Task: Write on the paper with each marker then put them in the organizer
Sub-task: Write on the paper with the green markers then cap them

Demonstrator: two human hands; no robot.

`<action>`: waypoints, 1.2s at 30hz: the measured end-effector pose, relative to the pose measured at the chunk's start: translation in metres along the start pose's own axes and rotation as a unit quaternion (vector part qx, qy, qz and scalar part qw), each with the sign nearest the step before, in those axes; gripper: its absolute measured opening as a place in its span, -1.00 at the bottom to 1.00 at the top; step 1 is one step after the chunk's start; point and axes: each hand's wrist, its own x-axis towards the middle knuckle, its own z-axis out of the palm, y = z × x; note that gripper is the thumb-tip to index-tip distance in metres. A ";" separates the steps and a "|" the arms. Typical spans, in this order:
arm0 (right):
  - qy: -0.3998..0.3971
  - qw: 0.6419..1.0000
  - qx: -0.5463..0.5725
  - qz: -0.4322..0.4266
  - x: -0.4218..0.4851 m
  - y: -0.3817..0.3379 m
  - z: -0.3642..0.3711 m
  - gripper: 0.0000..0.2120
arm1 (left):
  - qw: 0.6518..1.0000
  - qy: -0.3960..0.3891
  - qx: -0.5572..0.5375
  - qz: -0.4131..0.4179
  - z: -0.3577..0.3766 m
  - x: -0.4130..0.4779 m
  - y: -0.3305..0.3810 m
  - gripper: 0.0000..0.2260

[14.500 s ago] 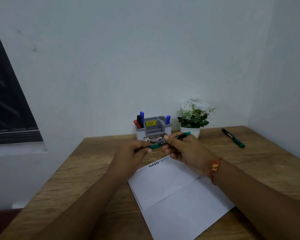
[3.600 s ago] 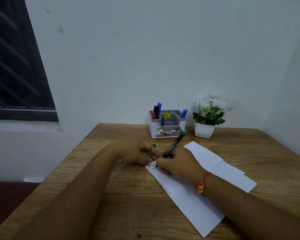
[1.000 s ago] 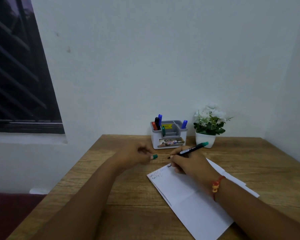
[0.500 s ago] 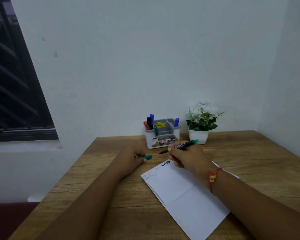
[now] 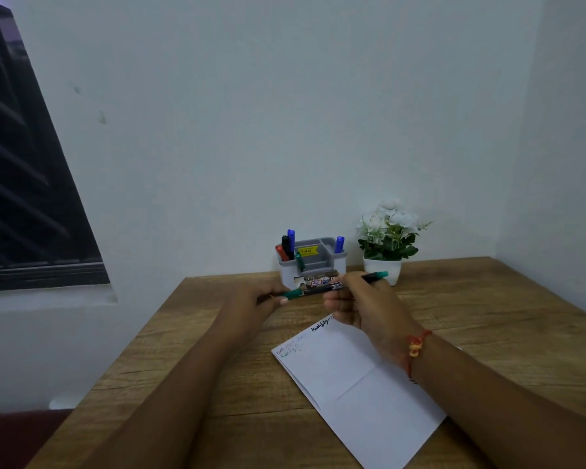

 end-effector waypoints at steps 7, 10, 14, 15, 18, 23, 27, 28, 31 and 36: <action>-0.006 1.000 0.002 -0.008 0.003 0.001 -0.002 -0.81 | 1.000 -0.004 -0.002 0.007 0.001 0.001 0.000 -0.79; -0.013 1.000 -0.006 -0.008 0.003 0.002 -0.003 -0.81 | 1.000 -0.009 0.010 0.007 0.001 0.002 -0.001 -0.78; -0.029 1.000 -0.003 -0.009 0.003 0.003 -0.003 -0.82 | 1.000 -0.008 -0.005 0.026 0.002 0.002 -0.002 -0.81; -0.034 0.999 -0.001 -0.010 0.002 0.004 -0.003 -0.82 | 0.999 -0.008 -0.003 0.031 0.002 0.001 -0.001 -0.81; -0.045 0.999 0.008 -0.012 0.001 0.005 -0.004 -0.83 | 0.999 -0.022 -0.008 0.038 0.004 -0.001 0.003 -0.80; -0.040 0.999 0.018 -0.006 0.002 0.005 -0.008 -0.80 | 0.997 -0.030 -0.071 0.030 0.007 -0.003 0.009 -0.80; -0.060 0.998 0.030 0.013 0.003 0.004 -0.014 -0.79 | 0.994 -0.032 -0.099 0.029 0.008 -0.007 0.015 -0.84; -0.067 0.997 0.029 0.017 0.004 0.003 -0.015 -0.80 | 0.993 -0.032 -0.106 0.027 0.008 -0.008 0.015 -0.85; -0.092 0.996 0.018 0.011 0.005 0.003 -0.017 -0.83 | 0.992 -0.030 -0.121 0.011 0.009 -0.009 0.017 -0.86; -0.125 0.992 0.030 0.003 0.007 0.003 -0.018 -0.84 | 0.989 -0.017 -0.148 0.004 0.008 -0.009 0.019 -0.85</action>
